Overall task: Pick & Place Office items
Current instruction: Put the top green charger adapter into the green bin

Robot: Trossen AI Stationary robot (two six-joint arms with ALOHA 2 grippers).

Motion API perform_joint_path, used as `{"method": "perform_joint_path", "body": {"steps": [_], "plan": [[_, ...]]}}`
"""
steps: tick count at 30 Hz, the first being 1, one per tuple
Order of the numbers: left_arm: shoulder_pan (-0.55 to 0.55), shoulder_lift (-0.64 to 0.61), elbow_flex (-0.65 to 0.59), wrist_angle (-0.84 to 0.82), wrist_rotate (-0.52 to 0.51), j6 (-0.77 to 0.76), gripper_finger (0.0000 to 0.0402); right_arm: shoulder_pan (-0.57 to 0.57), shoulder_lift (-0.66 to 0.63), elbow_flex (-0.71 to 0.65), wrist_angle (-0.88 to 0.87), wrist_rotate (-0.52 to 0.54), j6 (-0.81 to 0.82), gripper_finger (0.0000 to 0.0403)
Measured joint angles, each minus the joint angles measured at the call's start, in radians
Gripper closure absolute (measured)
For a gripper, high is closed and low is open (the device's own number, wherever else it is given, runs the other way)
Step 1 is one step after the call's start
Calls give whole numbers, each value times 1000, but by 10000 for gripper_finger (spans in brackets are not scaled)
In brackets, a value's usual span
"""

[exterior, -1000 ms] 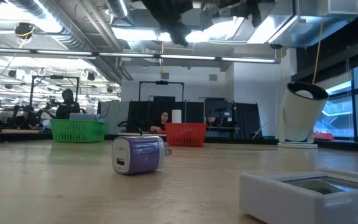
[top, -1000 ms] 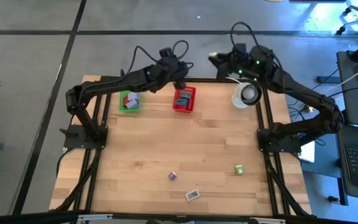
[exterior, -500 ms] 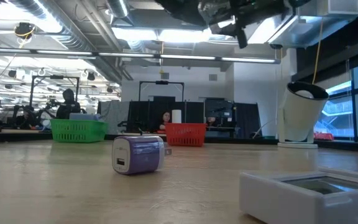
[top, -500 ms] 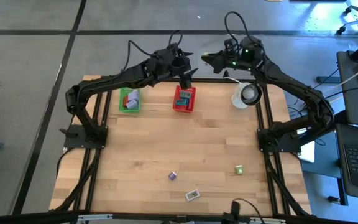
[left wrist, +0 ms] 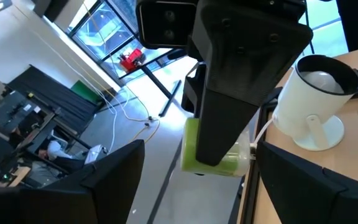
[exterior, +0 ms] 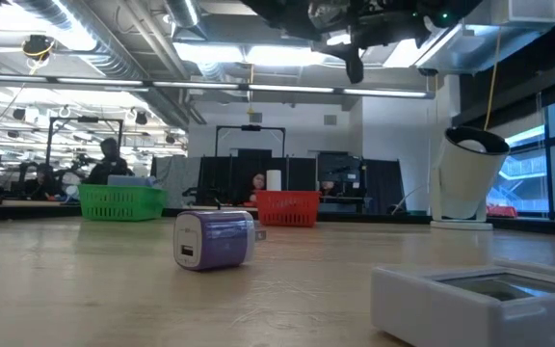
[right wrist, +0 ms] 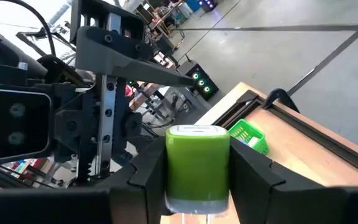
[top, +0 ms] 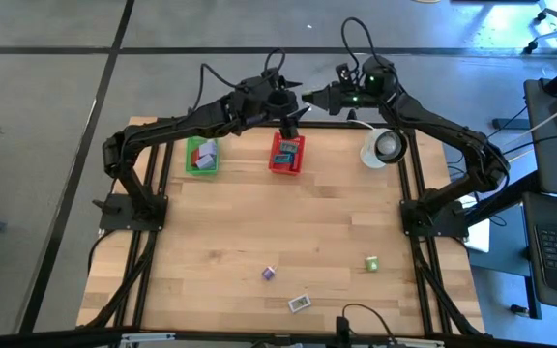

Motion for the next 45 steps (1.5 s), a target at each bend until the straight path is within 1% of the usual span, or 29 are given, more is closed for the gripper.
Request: {"method": "perform_joint_path", "body": {"steps": [8, 13, 18, 28, 34, 39, 45], "plan": [[0, 0, 0, 0, 0, -1, 96, 14, 0, 0, 16, -14, -1, 262], [0, 1, 0, 0, 20, -4, 114, 20, 0, -1, 29, -37, -5, 262], [1, 2, 0, -3, 62, -23, 150, 20, 0, -1, 29, -59, -9, 261], [1, 3, 0, -1, 68, -27, 250, 21, 0, -1, 31, -81, -16, 254], [1, 3, 0, -1, 67, -27, 252, 21, 0, -1, 30, -85, -19, 255], [1, 4, 0, 0, 67, -27, 243, 20, 0, -1, 30, -85, -27, 251], [1, 5, 0, 3, 66, -31, 252, 8, 0, -1, 30, -89, -23, 239]]}}
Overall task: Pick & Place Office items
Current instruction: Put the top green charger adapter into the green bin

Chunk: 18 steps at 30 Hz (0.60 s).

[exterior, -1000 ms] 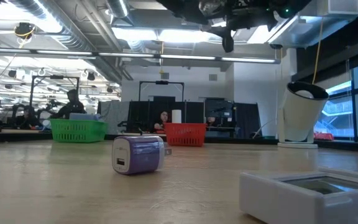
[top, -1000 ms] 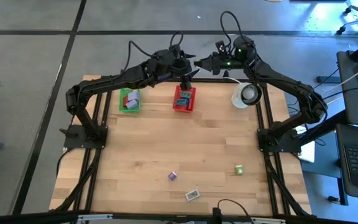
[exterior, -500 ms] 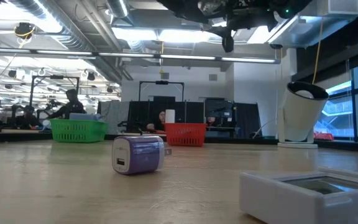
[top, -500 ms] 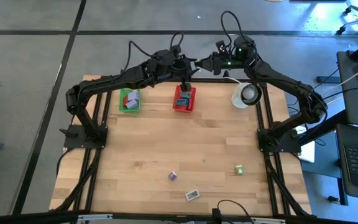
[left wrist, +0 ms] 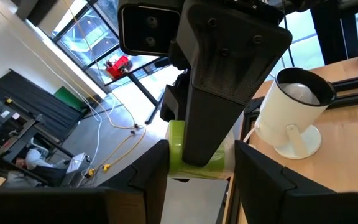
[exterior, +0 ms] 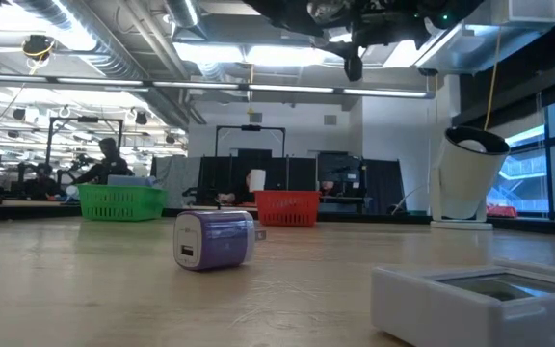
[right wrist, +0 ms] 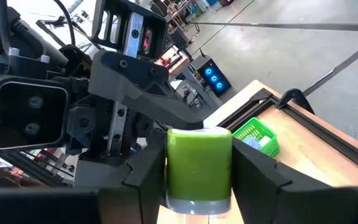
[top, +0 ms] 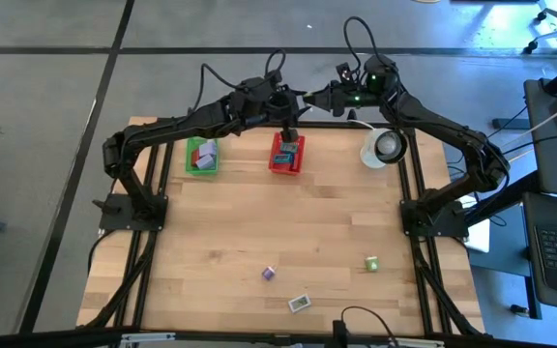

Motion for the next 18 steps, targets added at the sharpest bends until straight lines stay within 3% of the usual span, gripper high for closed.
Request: {"method": "perform_joint_path", "body": {"steps": [7, 18], "plan": [[0, 2, 0, 2, 0, 0, 250, -30, 0, 0, 0, -15, 19, 205], [1, 0, -2, -17, -22, -93, 250, -124, -2, 0, -14, -39, 18, 108]]}}
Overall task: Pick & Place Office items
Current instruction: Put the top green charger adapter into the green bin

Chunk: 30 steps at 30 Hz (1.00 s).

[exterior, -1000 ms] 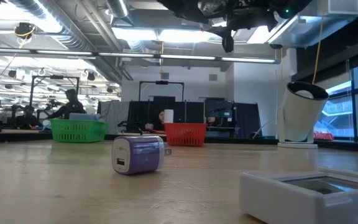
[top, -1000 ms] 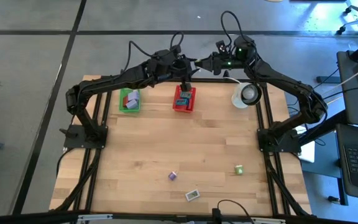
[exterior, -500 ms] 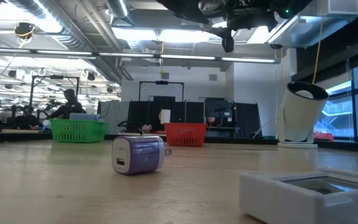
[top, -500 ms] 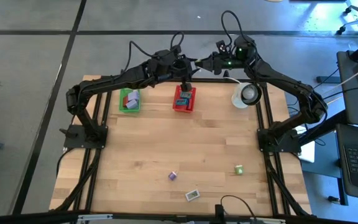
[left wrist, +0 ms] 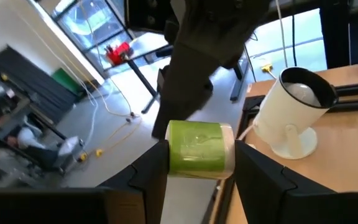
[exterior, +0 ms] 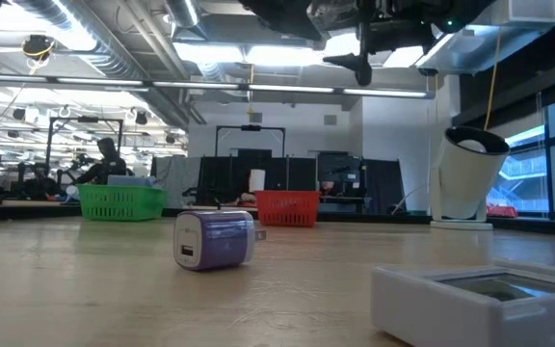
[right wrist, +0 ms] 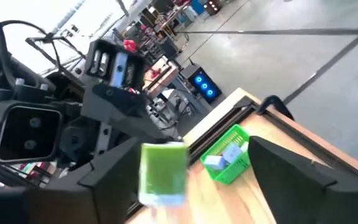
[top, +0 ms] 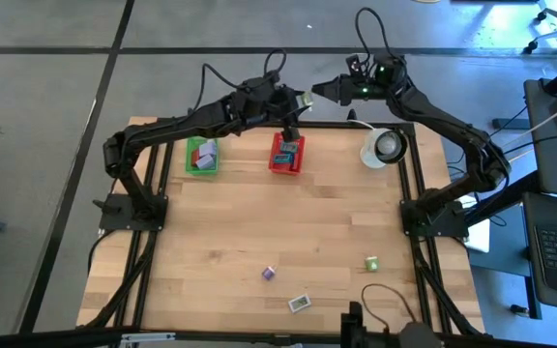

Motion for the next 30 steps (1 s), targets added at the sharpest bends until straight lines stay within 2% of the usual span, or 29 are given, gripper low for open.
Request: {"method": "perform_joint_path", "body": {"steps": [3, 6, 11, 16, 19, 22, 24, 30], "plan": [[0, -10, 0, -42, -8, -70, 251, -41, 0, 0, -35, -44, 1, 91], [1, -31, 0, -151, -48, -151, 248, -71, 0, 0, -92, -74, -5, 83], [34, -62, 0, -416, -124, -320, 249, -88, 0, 0, -179, -54, -62, 85], [130, -82, 0, -740, -119, -534, 248, -88, 0, 0, -208, -39, -100, 87], [190, -82, 0, -905, -117, -585, 248, -87, 0, 0, -216, -39, -109, 87], [250, -85, -34, -985, -106, -585, 250, -86, 0, 0, -225, -39, -109, 87], [296, -84, -70, -1028, -61, -585, 249, -86, 0, 0, -241, -38, -114, 87], [399, -84, -244, -1044, -37, -611, 250, -84, 0, 0, -309, -35, -160, 87]]}}
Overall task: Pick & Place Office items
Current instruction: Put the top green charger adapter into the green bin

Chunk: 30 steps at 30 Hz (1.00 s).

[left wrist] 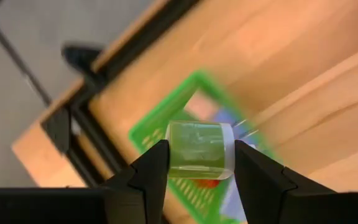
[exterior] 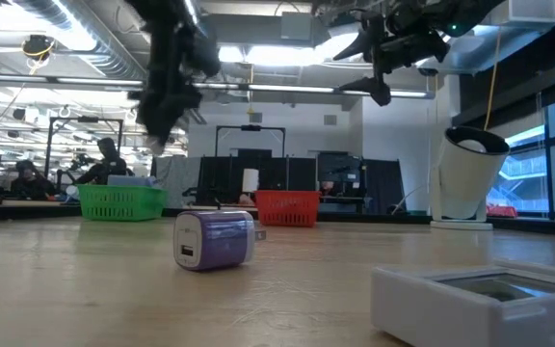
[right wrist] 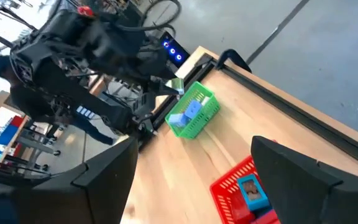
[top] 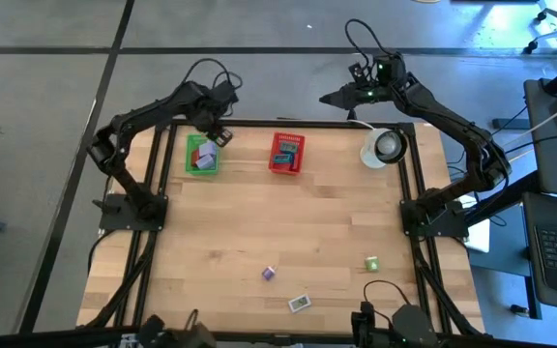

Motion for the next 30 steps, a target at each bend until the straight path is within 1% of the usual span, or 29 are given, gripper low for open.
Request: {"method": "perform_joint_path", "body": {"steps": [3, 7, 12, 18, 24, 30], "plan": [[40, 0, -82, 0, -2, -1, 250, 6, 0, 0, -28, 16, -27, 87], [78, 0, -157, 42, -27, -21, 247, 8, 0, 0, -37, 33, -52, 87], [100, 0, -217, 145, -83, -69, 250, 7, 0, 0, -36, 57, -74, 87], [105, 0, -289, 227, -108, -140, 246, 7, 1, 0, -36, 60, -77, 87], [104, 0, -330, 277, -137, -237, 245, 7, 1, 0, -36, 60, -80, 87], [104, 0, -330, 290, -138, -254, 215, 7, 1, 0, -36, 60, -80, 87]]}}
